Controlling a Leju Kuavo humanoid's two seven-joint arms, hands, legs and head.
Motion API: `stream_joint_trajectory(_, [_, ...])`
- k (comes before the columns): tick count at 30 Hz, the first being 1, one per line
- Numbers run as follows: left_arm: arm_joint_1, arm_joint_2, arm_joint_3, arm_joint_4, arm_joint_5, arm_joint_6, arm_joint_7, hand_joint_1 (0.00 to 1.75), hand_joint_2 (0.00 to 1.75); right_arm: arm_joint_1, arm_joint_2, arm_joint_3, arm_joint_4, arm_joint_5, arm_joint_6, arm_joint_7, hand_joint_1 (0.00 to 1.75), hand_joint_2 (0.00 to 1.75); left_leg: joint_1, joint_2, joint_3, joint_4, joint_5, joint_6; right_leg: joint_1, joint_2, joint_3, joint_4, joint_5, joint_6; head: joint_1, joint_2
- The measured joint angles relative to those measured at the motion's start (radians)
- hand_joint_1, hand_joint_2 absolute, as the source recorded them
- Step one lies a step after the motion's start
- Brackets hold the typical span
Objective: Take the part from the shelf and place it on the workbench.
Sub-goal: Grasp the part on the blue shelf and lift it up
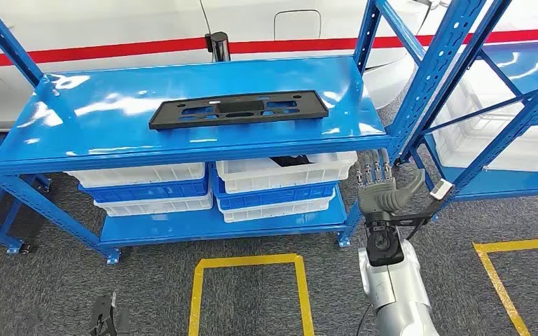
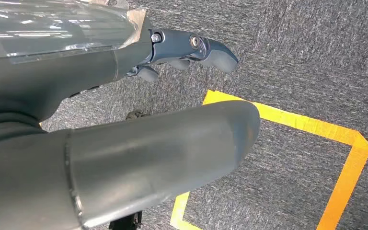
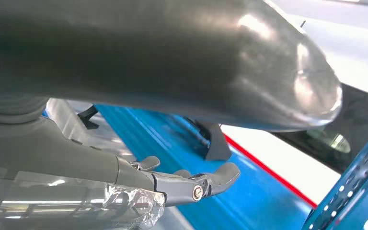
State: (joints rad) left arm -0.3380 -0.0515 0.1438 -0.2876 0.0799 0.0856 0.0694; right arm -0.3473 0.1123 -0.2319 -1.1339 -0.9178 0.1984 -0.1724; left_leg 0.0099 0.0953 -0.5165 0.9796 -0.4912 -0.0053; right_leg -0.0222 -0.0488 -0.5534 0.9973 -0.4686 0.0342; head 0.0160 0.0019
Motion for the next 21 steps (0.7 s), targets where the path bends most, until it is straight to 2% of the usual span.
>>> stream_joint_trajectory(5, [-0.001, 0.000, 0.000, 0.000, 0.000, 0.000, 0.000, 0.00, 0.00, 0.004, 0.001, 0.009, -0.018, 0.000, -0.001, 0.000, 0.00, 0.00, 0.000, 0.000, 0.000, 0.000, 0.000, 0.000, 0.000, 0.000, 0.000, 0.000, 0.000, 0.000, 0.000, 0.000])
stream_joint_trajectory(9, [-0.003, 0.000, -0.001, 0.000, 0.001, 0.000, 0.000, 0.00, 0.00, 0.008, 0.001, 0.017, -0.039, 0.027, 0.005, -0.027, 0.00, 1.75, 0.000, 0.000, 0.000, 0.000, 0.000, 0.000, 0.000, 0.000, 0.000, 0.000, 0.000, 0.000, 0.000, 0.000])
stream_joint_trajectory(17, [-0.026, 0.002, -0.017, 0.001, -0.007, -0.025, 0.007, 0.00, 0.00, 0.035, 0.011, 0.095, -0.285, 0.177, -0.035, -0.078, 0.00, 1.75, 0.000, 0.000, 0.000, 0.000, 0.000, 0.000, 0.000, 0.000, 0.000, 0.000, 0.000, 0.000, 0.000, 0.000])
stream_joint_trajectory(21, [-0.032, 0.006, -0.029, 0.002, -0.007, -0.041, 0.007, 0.00, 0.00, 0.040, 0.011, 0.151, -0.395, 0.299, -0.042, -0.123, 0.00, 1.75, 0.000, 0.000, 0.000, 0.000, 0.000, 0.000, 0.000, 0.000, 0.000, 0.000, 0.000, 0.000, 0.000, 0.000])
